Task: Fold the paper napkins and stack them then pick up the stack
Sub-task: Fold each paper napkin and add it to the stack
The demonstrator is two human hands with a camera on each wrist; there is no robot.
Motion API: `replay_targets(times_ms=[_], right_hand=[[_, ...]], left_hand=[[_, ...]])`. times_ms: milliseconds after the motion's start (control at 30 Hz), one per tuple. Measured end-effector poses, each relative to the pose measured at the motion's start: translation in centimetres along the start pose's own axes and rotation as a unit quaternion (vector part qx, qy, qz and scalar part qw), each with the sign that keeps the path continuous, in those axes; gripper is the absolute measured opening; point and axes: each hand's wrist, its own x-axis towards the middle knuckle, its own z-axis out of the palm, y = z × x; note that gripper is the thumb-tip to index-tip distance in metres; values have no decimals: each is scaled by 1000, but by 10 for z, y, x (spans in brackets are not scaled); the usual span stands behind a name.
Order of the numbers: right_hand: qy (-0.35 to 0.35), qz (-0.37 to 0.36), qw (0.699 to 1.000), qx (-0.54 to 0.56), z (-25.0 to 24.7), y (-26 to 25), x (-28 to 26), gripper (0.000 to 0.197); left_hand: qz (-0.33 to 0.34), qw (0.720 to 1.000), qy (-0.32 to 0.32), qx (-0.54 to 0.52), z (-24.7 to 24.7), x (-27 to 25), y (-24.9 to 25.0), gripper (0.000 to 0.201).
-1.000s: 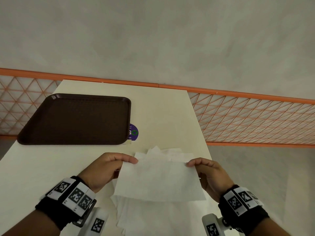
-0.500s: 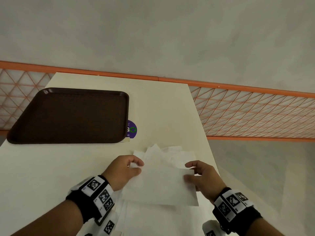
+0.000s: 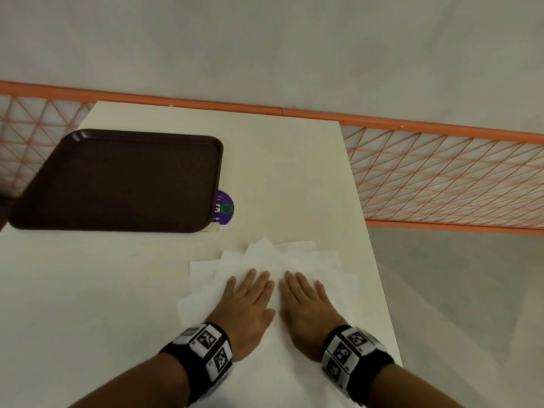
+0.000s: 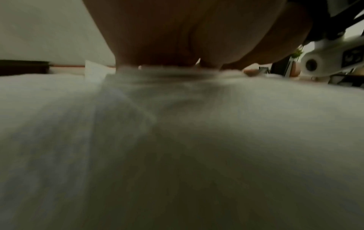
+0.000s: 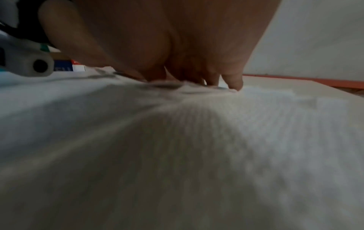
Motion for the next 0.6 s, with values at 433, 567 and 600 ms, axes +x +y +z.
replay_targets(times_ms=[433,567,600], right_hand=[[104,36,994,5,6,48,-12,46],[71,35,997,25,-20,47,4,44],[60,38,997,32,-26,47,7,45]], left_hand=[[-39,999,24,-18,-22,-2,-26,51],[-94,993,-23,-66,-51,13,-17,47],[-111,990,-39,-83,-57,17,-15,45]])
